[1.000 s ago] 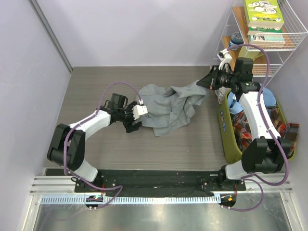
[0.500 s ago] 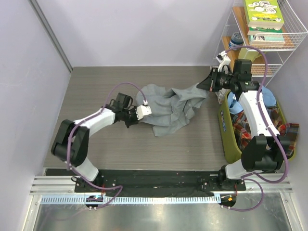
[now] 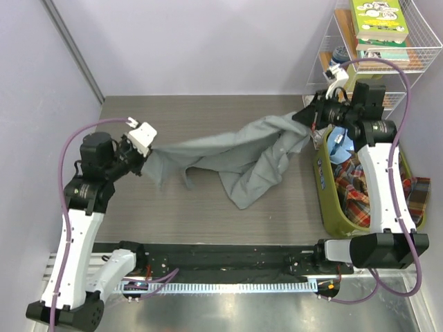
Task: Fold and stack the long sleeve shirts
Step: Flatten the shirt out
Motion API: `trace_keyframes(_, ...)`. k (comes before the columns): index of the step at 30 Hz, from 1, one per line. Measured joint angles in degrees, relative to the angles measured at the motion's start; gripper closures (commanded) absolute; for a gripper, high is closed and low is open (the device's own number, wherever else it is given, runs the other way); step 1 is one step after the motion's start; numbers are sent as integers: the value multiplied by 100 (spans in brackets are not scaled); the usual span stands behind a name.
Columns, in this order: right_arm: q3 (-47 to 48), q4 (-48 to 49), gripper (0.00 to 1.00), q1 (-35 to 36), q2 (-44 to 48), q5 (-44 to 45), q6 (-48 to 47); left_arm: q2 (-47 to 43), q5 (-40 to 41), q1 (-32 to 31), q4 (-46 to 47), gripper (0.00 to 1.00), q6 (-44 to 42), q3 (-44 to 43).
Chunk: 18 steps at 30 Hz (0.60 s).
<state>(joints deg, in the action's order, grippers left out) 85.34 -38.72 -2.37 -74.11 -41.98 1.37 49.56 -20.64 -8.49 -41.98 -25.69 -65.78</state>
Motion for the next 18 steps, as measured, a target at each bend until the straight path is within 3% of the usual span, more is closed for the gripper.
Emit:
trace_keyframes(5, 1196, 505, 99, 22, -1045, 323, 192, 1325, 544, 273, 446, 100, 387, -872)
trace_keyframes(6, 1576, 636, 99, 35, -1405, 352, 282, 1823, 597, 356, 632, 100, 481, -1237)
trace_keyframes(7, 2354, 1246, 99, 76, -2304, 413, 623, 3032, 623, 507, 1241, 100, 704, -1967)
trace_keyframes(9, 2798, 1156, 99, 98, -2761, 433, 815, 3464, 603, 573, 1169, 100, 809, -2275)
trace_keyframes(12, 5156, 1366, 99, 181, -4376, 520, 1331, 4951, 411, 796, 1132, 100, 1204, -4210)
trace_keyframes(14, 6013, 1637, 99, 221, -4924, 601, 1589, 5552, 271, 1014, 1298, 100, 1480, -5257)
trace_keyframes(18, 5836, 2343, 99, 330, -4579, 636, 1895, 5600, -216, 1447, 1565, 100, 1963, -6194)
